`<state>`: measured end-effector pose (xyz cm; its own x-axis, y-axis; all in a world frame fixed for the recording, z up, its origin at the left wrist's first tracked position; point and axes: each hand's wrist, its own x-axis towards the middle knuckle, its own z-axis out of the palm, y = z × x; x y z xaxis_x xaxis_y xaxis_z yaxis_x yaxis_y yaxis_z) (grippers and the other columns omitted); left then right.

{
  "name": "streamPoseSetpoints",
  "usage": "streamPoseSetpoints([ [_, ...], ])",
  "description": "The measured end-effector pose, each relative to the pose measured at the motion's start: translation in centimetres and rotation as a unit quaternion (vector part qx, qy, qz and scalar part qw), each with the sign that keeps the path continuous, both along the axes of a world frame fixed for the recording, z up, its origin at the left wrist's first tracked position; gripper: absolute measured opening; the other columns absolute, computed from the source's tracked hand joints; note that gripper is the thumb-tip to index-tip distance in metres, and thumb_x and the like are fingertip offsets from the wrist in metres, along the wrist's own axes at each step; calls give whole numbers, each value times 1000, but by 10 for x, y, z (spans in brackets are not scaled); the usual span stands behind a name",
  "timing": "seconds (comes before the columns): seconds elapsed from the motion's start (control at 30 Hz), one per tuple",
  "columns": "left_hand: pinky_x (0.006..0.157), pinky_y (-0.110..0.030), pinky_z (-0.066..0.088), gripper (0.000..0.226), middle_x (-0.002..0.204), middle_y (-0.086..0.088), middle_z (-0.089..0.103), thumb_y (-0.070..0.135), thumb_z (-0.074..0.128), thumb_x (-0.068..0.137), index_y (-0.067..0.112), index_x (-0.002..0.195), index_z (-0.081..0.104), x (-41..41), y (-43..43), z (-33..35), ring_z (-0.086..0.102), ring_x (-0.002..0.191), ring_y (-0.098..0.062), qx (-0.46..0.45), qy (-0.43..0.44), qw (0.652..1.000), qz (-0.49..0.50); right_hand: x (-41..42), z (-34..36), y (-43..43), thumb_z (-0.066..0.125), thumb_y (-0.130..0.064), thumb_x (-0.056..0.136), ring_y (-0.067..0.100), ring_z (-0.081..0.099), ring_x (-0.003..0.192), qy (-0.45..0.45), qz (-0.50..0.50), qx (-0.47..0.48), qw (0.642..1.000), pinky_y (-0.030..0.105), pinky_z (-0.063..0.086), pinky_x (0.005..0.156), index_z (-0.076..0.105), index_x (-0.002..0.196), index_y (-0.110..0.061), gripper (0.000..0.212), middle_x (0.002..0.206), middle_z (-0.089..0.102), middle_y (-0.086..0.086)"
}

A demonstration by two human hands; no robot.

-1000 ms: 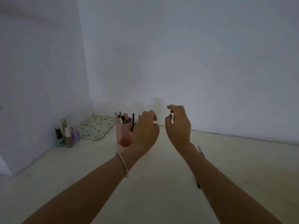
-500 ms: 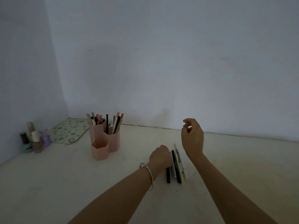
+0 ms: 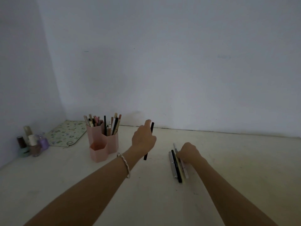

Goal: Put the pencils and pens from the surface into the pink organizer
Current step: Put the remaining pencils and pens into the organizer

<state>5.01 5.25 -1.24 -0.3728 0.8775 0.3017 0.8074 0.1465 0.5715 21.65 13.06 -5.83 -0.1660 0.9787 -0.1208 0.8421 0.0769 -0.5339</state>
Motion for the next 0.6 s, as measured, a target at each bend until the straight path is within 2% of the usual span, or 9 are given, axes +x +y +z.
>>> streamPoseSetpoints([
  [0.1,82,-38,50,66,116,-12,54,10,53,87,23,146,27,-4,-6,-2,56,98,-28,11,-8,1000,-8,-9,-6,-6,52,-1,80,12,27,47,2,9,35,999,21,22,43,25,58,-16,37,58,29,-2],
  [0.17,80,-39,53,66,114,-13,52,11,52,88,26,147,27,-8,-10,1,57,93,-27,34,-12,999,-9,-12,-5,-8,54,-2,81,11,31,50,34,-5,40,999,22,25,46,28,59,-15,37,60,32,-1],
  [0.2,75,-38,54,66,111,-12,52,11,53,88,27,147,27,-12,-13,6,58,87,-25,62,-13,998,-5,-12,-1,-7,57,-5,82,13,38,53,53,-12,56,997,22,31,51,36,61,-12,31,64,39,1],
  [0.27,59,-26,52,69,103,-7,51,11,56,88,30,147,26,-30,-17,22,56,72,-16,154,-13,988,12,-13,12,-4,61,-11,84,23,60,75,102,-20,115,988,25,40,67,60,87,0,12,83,60,12],
  [0.3,54,-20,47,72,99,-4,49,10,58,87,31,147,26,-42,-20,32,53,68,-11,205,-12,978,27,-14,21,-3,62,-14,84,25,63,84,139,-28,142,980,25,43,71,61,108,2,29,92,65,15],
  [0.33,53,-16,44,72,97,-2,48,9,59,86,32,146,27,-58,-23,43,52,66,-9,248,-15,968,46,-17,31,-5,62,-15,85,22,64,81,180,-32,161,970,21,44,68,58,121,-1,39,91,66,11],
  [0.4,54,-17,46,69,97,-4,52,5,60,84,30,142,31,-90,-31,60,55,67,-9,302,-28,949,83,-26,49,-10,61,-14,86,8,56,60,265,-25,195,944,11,40,51,55,127,-9,42,70,61,0],
  [0.47,58,-23,51,67,98,-7,54,3,61,83,30,137,32,-114,-40,61,59,70,-13,303,-17,947,104,-40,61,-15,61,-12,86,6,52,55,329,-18,210,921,7,38,44,57,122,-12,37,66,57,-3],
  [0.6,70,-37,53,60,93,-9,58,5,62,84,25,133,36,-133,-50,33,59,80,-23,207,70,971,99,-71,68,-32,60,-9,86,9,57,66,417,-2,202,886,9,40,47,53,119,-18,35,95,63,3],
])
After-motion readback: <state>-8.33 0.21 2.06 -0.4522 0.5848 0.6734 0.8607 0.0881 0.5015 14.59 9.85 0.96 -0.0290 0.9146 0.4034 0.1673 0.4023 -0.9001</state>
